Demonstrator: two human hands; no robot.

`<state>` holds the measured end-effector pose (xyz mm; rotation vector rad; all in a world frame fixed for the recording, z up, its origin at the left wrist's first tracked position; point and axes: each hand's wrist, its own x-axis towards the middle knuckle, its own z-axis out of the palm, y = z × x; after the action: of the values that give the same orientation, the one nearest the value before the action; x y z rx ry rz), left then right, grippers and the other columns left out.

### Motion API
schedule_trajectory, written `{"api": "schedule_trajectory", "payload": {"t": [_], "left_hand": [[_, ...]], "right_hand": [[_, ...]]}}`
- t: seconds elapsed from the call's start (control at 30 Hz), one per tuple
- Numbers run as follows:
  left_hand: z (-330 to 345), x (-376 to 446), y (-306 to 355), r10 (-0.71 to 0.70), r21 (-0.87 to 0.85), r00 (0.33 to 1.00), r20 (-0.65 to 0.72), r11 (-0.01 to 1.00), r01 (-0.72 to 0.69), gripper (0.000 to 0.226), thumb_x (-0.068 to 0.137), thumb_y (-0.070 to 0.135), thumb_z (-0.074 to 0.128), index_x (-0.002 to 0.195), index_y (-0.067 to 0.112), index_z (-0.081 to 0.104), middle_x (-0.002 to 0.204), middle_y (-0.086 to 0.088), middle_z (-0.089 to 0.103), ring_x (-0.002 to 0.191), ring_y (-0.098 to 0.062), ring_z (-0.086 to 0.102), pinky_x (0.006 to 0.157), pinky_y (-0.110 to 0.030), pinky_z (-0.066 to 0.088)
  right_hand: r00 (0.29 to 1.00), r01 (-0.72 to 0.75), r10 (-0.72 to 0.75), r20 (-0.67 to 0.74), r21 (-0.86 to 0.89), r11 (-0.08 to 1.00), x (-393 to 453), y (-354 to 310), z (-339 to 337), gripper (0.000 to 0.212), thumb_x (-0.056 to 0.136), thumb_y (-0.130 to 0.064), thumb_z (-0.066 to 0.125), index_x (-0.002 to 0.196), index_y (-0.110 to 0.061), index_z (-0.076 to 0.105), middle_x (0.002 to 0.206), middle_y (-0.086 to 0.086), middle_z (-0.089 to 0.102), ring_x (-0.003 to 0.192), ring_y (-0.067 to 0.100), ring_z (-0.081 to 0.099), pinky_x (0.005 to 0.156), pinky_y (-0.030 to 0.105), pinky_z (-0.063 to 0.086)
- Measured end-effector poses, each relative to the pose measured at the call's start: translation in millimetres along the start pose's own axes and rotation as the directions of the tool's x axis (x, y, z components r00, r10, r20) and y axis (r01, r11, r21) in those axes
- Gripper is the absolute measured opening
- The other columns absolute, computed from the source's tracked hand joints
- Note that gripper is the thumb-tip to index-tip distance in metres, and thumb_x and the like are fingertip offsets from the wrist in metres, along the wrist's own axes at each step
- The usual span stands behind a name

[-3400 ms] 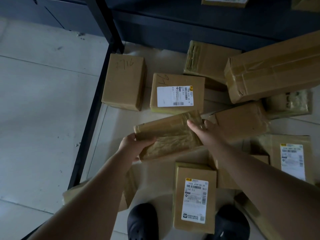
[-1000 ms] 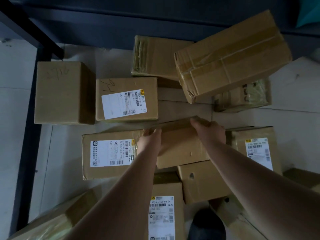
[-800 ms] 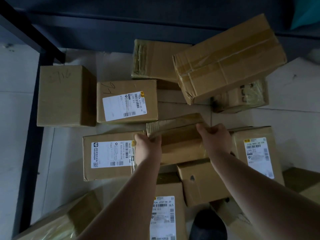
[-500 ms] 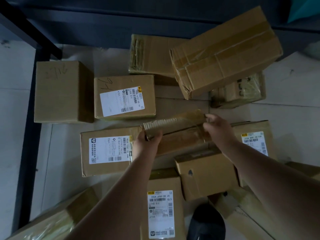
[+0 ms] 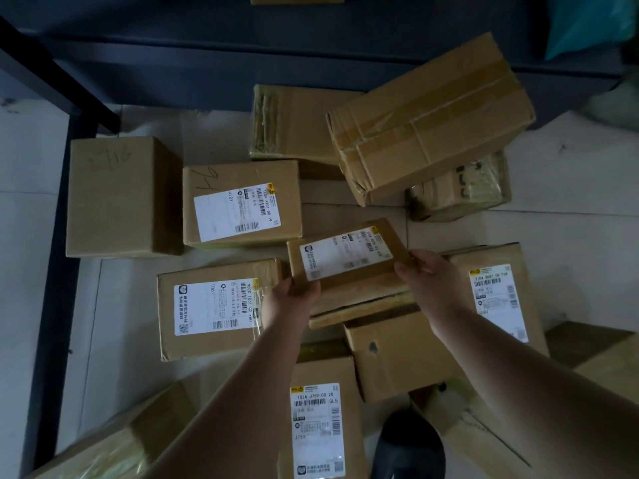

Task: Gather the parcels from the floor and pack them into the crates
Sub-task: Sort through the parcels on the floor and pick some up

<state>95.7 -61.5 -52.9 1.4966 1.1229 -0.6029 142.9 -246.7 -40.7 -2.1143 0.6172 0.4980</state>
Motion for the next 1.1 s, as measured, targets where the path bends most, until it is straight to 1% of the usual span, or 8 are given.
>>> {"api": "schedule_trajectory", "payload": {"t": [0.13, 0.23, 0.37, 0.6, 0.73, 0.9, 1.0, 1.1], "left_hand": [[1, 1, -9, 0.032, 0.019, 0.999, -0.034, 0.999, -0.031, 0.032, 0.080, 0.020, 0.071, 0.111, 0.018, 0.064, 0.091, 0.001, 0.064, 0.097, -0.026, 0.063, 0.086, -0.046, 0.054], [-1, -1, -11, 0.044, -0.016, 0.999, -0.022, 0.999, -0.045, 0.026, 0.078, 0.016, 0.073, 0.102, 0.022, 0.066, 0.081, 0.008, 0.063, 0.093, -0.022, 0.064, 0.086, -0.045, 0.054], [-4, -17, -7, 0.100, -0.018, 0.994, -0.044, 0.995, -0.101, 0.024, 0.076, 0.018, 0.074, 0.082, 0.038, 0.062, 0.077, 0.021, 0.061, 0.088, -0.013, 0.064, 0.083, -0.039, 0.055], [-50, -59, 17, 0.121, -0.048, 0.991, -0.060, 0.991, -0.124, 0.045, 0.078, 0.015, 0.072, 0.120, 0.025, 0.060, 0.095, 0.013, 0.067, 0.087, -0.010, 0.063, 0.072, -0.026, 0.055], [-110, -65, 13, 0.145, -0.095, 0.983, -0.110, 0.983, -0.156, 0.033, 0.077, 0.011, 0.071, 0.092, 0.040, 0.064, 0.087, 0.016, 0.067, 0.073, 0.004, 0.058, 0.053, -0.006, 0.042], [-180, -60, -23, 0.146, 0.088, 0.976, -0.161, 0.987, -0.133, 0.024, 0.079, 0.023, 0.068, 0.094, 0.042, 0.064, 0.086, 0.016, 0.069, 0.071, 0.009, 0.059, 0.061, -0.012, 0.049], [-202, -41, -48, 0.081, 0.169, 0.985, -0.152, 0.984, -0.055, 0.013, 0.084, 0.035, 0.063, 0.097, 0.036, 0.067, 0.094, 0.011, 0.069, 0.079, -0.005, 0.064, 0.074, -0.029, 0.056], [-213, -22, -64, -0.119, -0.144, 0.975, -0.186, 0.985, 0.093, 0.029, 0.091, 0.028, 0.054, 0.119, 0.026, 0.060, 0.118, 0.001, 0.061, 0.103, -0.022, 0.059, 0.091, -0.042, 0.050]], "right_hand": [[0.998, 0.022, -0.024, 0.056, 0.034, 0.999, -1, 9, 1, 0.020, 0.083, -0.011, 0.062, 0.090, -0.029, 0.067, 0.083, -0.011, 0.068, 0.085, 0.014, 0.064, 0.078, 0.035, 0.052], [0.999, -0.003, 0.001, 0.034, 0.075, 0.997, -2, 13, 0, 0.023, 0.083, -0.009, 0.061, 0.100, -0.021, 0.070, 0.081, -0.011, 0.067, 0.084, 0.015, 0.063, 0.077, 0.035, 0.051], [1.000, -0.016, 0.019, -0.012, 0.178, 0.984, -17, 8, -7, 0.033, 0.081, -0.004, 0.059, 0.079, -0.037, 0.064, 0.077, -0.012, 0.065, 0.079, 0.010, 0.060, 0.072, 0.029, 0.044], [0.999, -0.037, 0.030, 0.029, 0.291, 0.956, -73, -29, -8, 0.018, 0.080, -0.012, 0.066, 0.086, -0.029, 0.065, 0.090, -0.003, 0.065, 0.088, 0.015, 0.060, 0.071, 0.030, 0.045], [0.992, 0.049, -0.079, 0.098, 0.279, 0.959, -108, -58, 26, 0.015, 0.082, -0.012, 0.065, 0.083, -0.027, 0.062, 0.084, -0.007, 0.063, 0.082, 0.012, 0.060, 0.061, 0.025, 0.042], [0.973, 0.126, -0.149, 0.179, 0.136, 0.983, -131, -56, 84, 0.015, 0.080, -0.025, 0.069, 0.087, -0.033, 0.058, 0.086, -0.016, 0.065, 0.082, 0.000, 0.062, 0.065, 0.025, 0.046], [0.949, -0.059, 0.046, 0.312, 0.032, 0.998, -127, -43, 112, 0.018, 0.088, -0.038, 0.055, 0.098, -0.024, 0.062, 0.091, -0.006, 0.067, 0.090, 0.016, 0.062, 0.078, 0.036, 0.049], [0.891, -0.427, 0.316, 0.325, 0.368, 0.826, -114, -38, 125, 0.031, 0.095, -0.047, 0.038, 0.089, -0.025, 0.059, 0.090, -0.004, 0.063, 0.097, 0.018, 0.056, 0.095, 0.042, 0.040]]}}
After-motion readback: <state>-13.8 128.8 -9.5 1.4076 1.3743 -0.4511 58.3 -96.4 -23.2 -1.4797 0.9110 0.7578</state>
